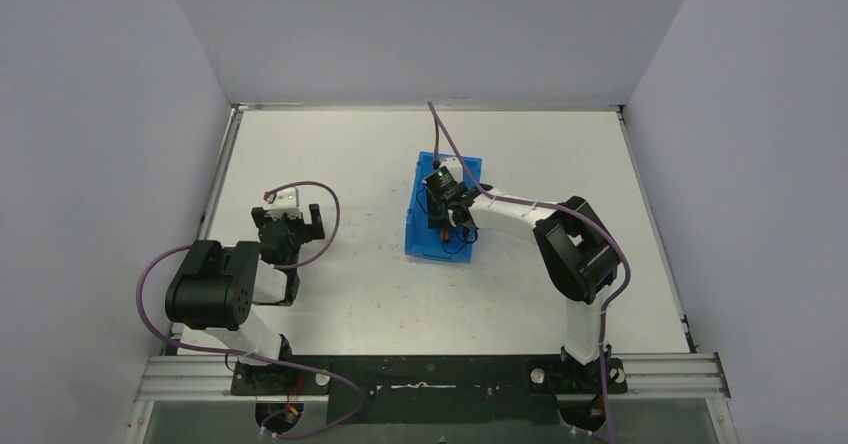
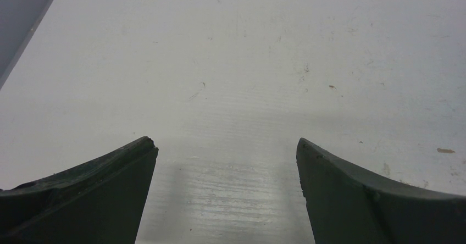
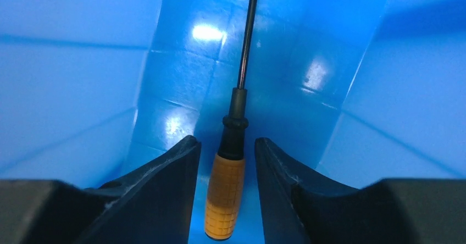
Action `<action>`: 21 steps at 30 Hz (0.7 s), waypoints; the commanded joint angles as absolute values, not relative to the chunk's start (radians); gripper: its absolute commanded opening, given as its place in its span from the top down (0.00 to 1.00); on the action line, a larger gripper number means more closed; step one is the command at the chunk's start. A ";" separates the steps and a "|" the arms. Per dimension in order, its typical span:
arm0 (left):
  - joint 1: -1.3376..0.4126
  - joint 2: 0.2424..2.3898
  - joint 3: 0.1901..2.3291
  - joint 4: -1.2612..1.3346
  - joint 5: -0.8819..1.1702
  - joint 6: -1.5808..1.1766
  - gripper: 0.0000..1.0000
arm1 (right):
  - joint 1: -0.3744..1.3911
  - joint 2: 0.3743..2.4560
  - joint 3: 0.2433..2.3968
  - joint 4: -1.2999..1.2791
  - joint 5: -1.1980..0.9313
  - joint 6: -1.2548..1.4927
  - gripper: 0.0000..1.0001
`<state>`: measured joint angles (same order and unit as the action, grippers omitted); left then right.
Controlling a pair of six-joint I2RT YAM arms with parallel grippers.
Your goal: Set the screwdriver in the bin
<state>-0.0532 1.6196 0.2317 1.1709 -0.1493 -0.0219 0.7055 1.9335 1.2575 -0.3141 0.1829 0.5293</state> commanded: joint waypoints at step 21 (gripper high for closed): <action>-0.057 1.611 0.253 1.212 -0.145 -0.028 0.03 | 0.461 1.223 0.972 -0.113 0.308 0.413 0.00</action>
<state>-0.0532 1.6196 0.2317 1.1709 -0.1493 -0.0223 0.5800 1.3270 1.1374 -0.2203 0.2474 0.4500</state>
